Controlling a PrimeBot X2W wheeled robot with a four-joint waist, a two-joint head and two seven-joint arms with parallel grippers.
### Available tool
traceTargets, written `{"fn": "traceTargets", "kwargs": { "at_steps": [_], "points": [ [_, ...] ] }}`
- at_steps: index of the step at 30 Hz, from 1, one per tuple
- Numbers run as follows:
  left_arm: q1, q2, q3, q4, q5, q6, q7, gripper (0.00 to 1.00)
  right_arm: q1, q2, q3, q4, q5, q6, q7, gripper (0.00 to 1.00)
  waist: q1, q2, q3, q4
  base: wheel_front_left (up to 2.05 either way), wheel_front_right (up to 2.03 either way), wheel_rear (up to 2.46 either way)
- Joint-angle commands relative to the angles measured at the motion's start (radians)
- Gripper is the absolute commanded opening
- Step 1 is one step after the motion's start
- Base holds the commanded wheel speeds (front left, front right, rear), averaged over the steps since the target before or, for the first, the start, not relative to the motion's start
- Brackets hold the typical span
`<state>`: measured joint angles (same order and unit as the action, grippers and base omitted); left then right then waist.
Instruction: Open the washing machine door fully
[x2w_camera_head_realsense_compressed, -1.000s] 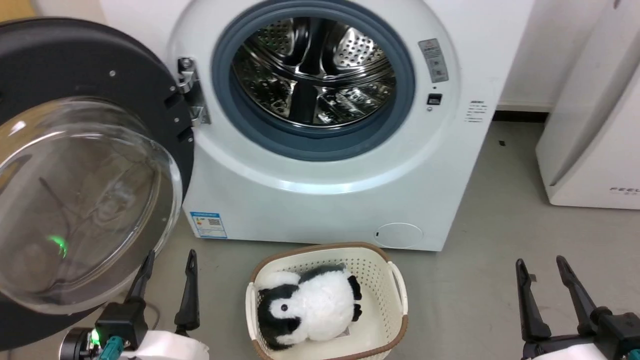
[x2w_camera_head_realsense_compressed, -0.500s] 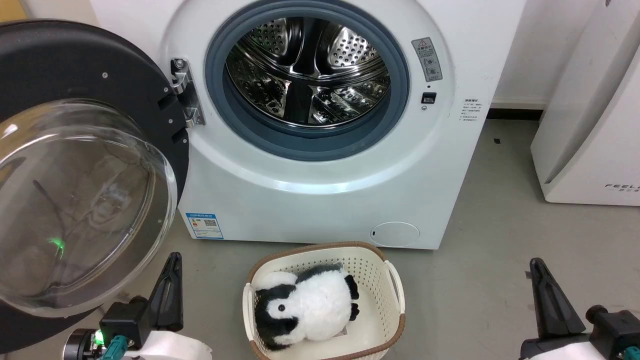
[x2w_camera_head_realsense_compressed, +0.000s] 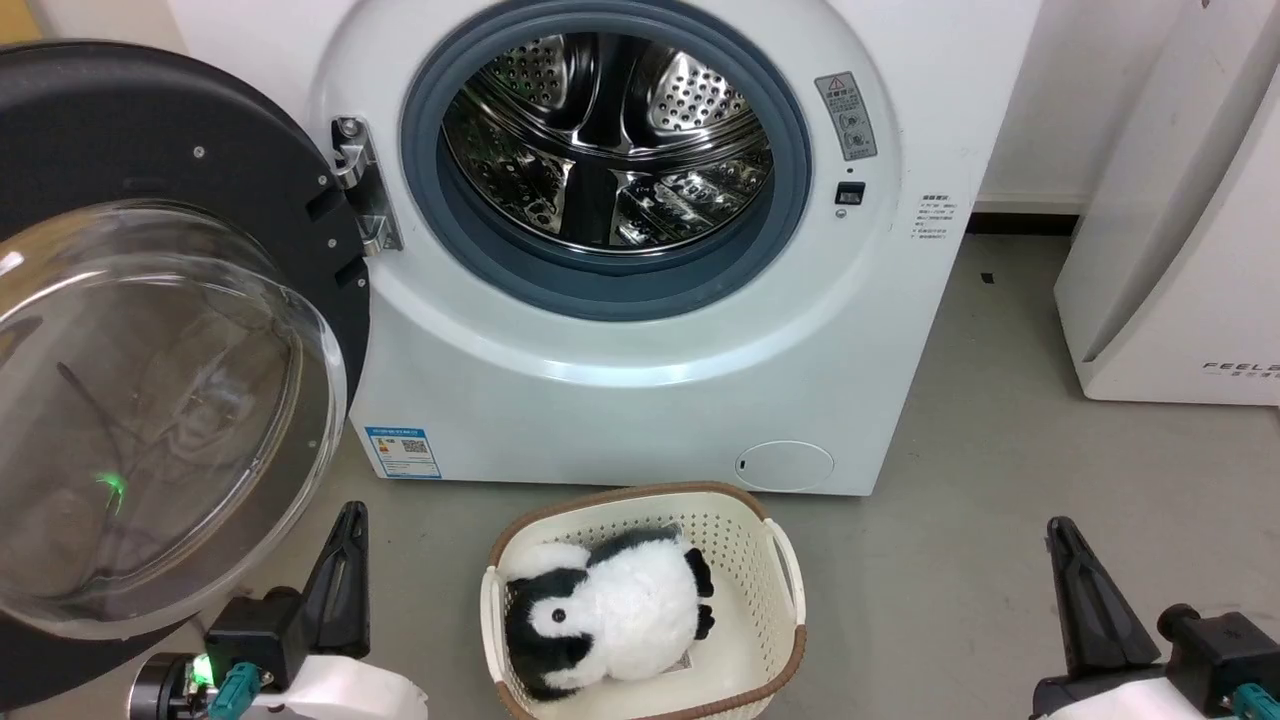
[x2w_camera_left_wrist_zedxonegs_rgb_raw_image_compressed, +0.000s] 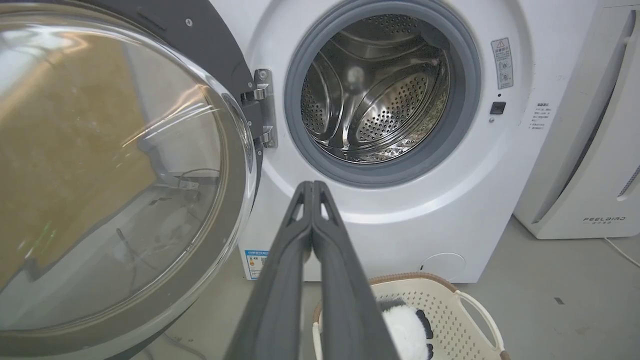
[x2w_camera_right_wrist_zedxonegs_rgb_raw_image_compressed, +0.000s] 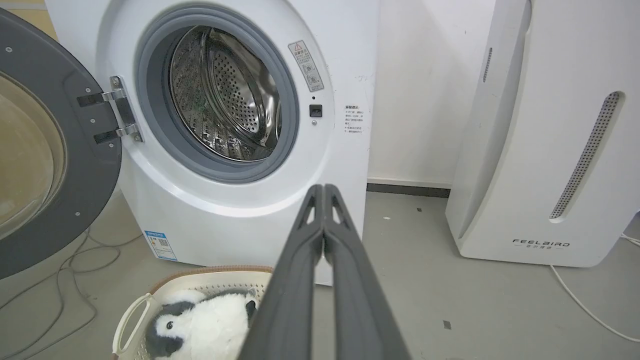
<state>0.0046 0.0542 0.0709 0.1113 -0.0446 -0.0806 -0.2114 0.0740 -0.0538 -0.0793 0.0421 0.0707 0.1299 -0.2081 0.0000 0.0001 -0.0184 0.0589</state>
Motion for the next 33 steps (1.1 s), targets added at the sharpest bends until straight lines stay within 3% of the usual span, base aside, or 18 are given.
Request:
{"fn": "traceTargets", "kwargs": {
  "at_steps": [1,33],
  "points": [
    [-0.001,0.0,-0.004,-0.006,0.007,0.009,0.007,0.0,-0.012,0.001,0.004,-0.007,-0.007,0.0,0.006,0.0,0.0,-0.0001,0.0,-0.001,0.0,0.0,0.0],
    [-0.002,-0.001,-0.026,-0.04,0.019,0.032,0.073,0.0,-0.032,0.002,0.028,-0.019,-0.028,0.0,0.072,0.0,0.0,-0.0001,0.006,-0.02,0.0,0.0,0.0]
  ]
}}
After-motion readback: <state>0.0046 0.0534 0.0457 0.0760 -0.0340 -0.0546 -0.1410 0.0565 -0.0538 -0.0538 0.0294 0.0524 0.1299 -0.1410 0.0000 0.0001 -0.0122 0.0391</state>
